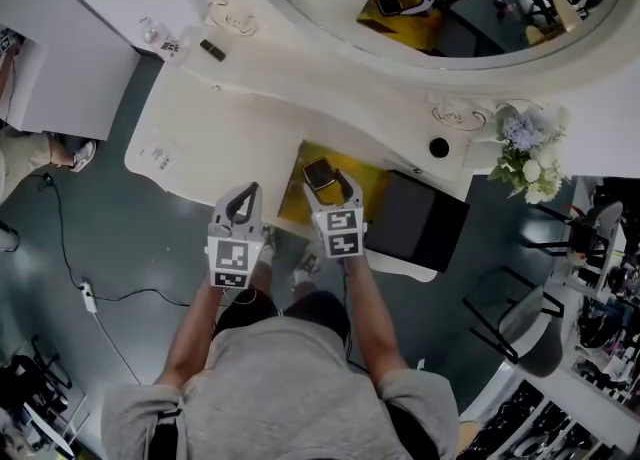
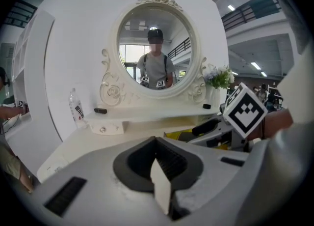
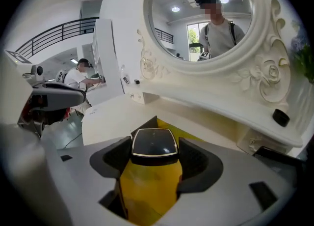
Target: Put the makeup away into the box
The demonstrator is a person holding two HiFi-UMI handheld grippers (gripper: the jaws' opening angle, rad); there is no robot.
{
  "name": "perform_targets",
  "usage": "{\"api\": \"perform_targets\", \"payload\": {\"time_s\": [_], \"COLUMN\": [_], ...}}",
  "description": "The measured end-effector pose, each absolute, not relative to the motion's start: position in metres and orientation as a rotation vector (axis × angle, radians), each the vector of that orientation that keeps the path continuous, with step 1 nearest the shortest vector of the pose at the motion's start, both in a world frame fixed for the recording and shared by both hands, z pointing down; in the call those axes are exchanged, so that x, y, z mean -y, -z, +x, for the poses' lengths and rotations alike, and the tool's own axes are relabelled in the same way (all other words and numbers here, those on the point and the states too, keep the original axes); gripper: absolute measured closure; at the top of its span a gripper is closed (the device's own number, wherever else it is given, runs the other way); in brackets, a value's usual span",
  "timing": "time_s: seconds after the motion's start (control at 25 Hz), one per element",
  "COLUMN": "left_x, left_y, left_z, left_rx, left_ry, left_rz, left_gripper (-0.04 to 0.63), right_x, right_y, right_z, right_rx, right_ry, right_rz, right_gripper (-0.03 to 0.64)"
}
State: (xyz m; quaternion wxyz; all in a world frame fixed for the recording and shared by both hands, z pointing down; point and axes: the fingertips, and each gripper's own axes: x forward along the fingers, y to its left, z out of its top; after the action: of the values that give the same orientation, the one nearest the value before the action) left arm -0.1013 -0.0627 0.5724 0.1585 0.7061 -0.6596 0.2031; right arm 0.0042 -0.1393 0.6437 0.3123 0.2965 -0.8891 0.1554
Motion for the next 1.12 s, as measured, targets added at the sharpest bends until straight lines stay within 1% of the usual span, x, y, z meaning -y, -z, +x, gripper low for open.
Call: {"api": "perform_targets", "payload": {"time_s": [0.24, 0.6, 1.12], "left_x": [0.066, 0.067, 0.067], "left_y": [-0.592, -0.611, -0.602], "left_z": [-0.120, -0.127, -0.127], "left_rx": [1.847, 1.806, 1.834], "left_ry": [-0.580, -0.590, -0.586], "left_rz": [1.991, 1.978, 1.980], "left_gripper": [0.592, 0.592, 0.592], "right_x": [0.149, 0.156, 0.156], "right_y": [-0.682, -0.703, -0.693], "right_z": [-0.004, -0.010, -0.012], "right_rx": [2.261, 2.176, 2.193], "right_ry": [-0.468, -0.484, -0.488], "right_rz": [0.783, 0.749, 0.756], "right_gripper": [0.304, 0.304, 0.304]}}
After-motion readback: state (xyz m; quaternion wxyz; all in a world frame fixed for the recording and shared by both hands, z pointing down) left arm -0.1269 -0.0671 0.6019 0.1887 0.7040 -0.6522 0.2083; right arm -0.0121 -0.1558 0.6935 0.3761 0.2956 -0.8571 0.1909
